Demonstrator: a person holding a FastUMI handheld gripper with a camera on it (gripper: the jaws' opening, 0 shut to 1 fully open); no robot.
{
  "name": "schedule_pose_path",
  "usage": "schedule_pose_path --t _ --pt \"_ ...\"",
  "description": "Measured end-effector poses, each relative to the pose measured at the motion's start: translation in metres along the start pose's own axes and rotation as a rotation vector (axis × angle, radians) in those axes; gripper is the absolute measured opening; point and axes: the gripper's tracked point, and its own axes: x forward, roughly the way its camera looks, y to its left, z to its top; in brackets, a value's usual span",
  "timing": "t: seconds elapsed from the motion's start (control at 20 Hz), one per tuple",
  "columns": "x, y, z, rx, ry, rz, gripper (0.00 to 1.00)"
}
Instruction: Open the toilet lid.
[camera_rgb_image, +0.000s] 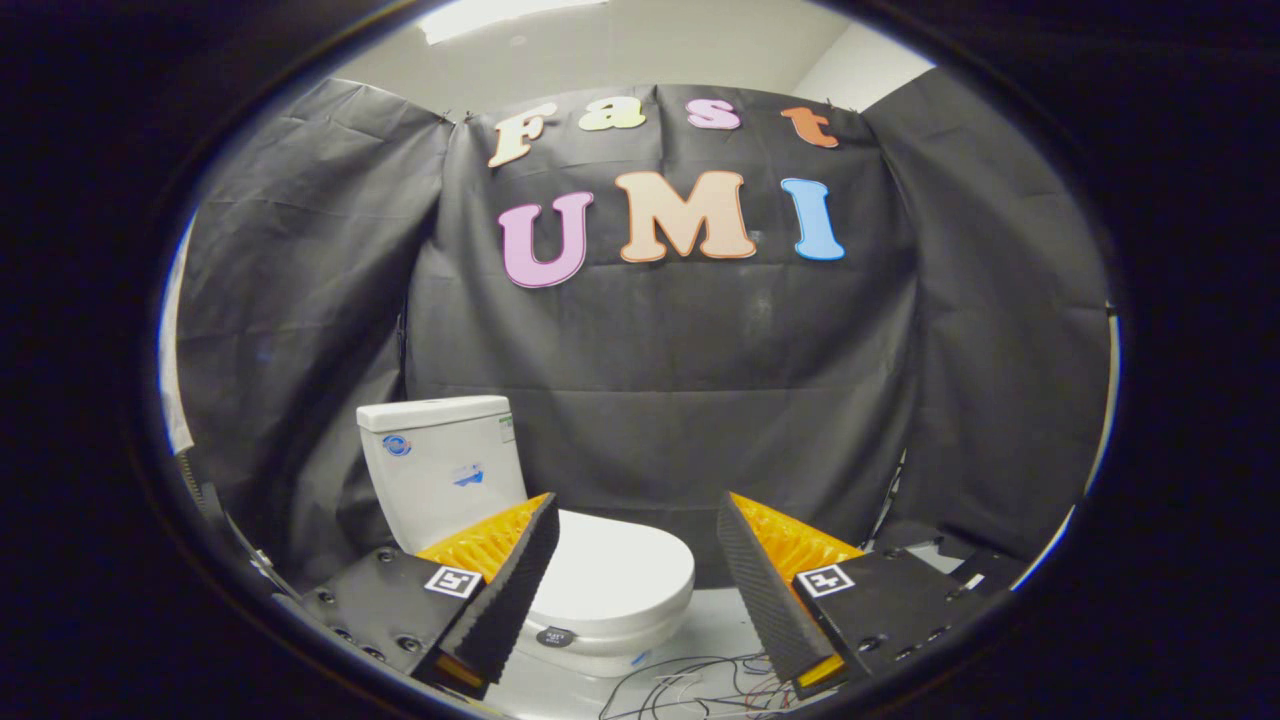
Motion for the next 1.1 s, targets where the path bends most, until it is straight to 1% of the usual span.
schedule_pose_path --t 1.1 --pt "0.0000 0.0000 0.0005 0.000 -0.001 0.001 0.98"
